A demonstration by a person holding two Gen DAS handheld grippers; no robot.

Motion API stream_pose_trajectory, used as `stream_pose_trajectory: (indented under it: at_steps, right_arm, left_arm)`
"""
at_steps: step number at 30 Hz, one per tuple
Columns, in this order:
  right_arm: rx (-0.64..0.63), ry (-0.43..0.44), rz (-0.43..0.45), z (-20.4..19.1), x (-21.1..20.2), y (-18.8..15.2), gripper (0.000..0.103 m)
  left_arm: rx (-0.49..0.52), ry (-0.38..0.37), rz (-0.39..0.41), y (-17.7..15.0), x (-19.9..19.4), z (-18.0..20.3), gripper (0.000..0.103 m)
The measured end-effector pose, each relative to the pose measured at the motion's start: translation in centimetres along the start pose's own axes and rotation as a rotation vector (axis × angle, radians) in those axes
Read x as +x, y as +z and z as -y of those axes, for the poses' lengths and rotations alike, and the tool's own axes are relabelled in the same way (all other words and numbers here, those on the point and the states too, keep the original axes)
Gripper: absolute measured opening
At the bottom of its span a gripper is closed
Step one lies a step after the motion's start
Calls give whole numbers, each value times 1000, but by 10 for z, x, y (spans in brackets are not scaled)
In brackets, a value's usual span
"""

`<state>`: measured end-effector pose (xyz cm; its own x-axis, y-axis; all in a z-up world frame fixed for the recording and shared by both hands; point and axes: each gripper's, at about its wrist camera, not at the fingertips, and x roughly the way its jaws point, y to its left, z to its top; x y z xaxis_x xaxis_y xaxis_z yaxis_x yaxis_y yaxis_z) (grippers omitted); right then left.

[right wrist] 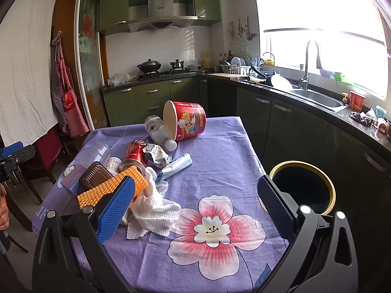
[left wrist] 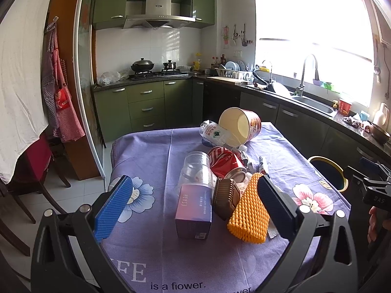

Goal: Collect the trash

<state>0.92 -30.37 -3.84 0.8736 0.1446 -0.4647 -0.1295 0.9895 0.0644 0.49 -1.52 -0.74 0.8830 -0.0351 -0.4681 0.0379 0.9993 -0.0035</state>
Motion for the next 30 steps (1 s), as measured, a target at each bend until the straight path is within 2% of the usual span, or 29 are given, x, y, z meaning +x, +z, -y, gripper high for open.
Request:
stream_pose_trajectory:
  at_steps: [30]
  right_arm:
    - [2, 1, -5, 0, 1, 0, 99]
  left_arm:
    - [8, -8, -8, -1, 2, 7, 97]
